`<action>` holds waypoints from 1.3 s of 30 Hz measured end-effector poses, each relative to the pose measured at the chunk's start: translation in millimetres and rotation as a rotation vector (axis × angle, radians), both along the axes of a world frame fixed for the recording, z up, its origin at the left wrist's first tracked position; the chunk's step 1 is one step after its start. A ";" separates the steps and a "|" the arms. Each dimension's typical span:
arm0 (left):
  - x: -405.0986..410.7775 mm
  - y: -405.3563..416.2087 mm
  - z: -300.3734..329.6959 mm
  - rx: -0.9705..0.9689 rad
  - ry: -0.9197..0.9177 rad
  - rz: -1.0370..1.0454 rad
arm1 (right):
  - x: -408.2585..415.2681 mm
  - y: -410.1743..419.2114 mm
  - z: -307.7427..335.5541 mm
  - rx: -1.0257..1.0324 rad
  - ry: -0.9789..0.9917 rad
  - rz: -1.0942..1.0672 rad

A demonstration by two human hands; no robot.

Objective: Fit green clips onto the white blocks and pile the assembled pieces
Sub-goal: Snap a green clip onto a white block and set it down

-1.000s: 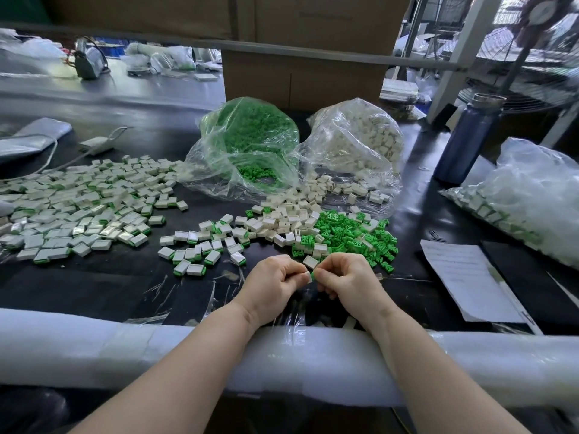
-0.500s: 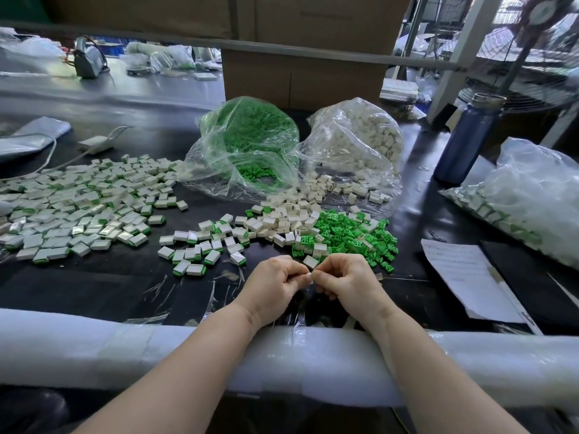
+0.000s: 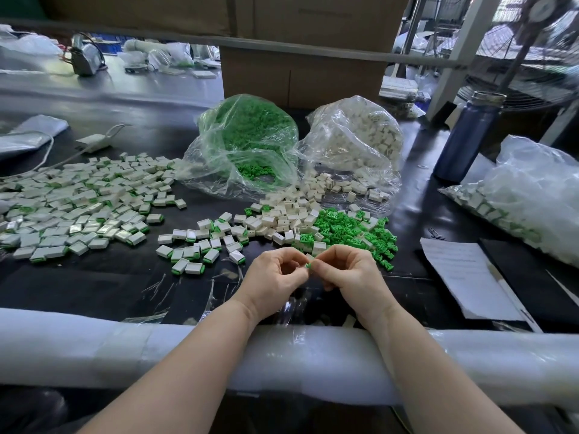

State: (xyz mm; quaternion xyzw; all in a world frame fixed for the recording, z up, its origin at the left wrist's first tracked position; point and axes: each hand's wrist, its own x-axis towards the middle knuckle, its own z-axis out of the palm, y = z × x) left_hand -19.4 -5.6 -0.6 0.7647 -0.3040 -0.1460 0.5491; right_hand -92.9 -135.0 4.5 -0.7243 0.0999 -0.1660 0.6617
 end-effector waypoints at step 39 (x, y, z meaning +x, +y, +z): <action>-7.0 -2.8 5.3 0.022 -0.086 -0.138 | -0.8 -1.1 2.3 0.115 0.102 0.185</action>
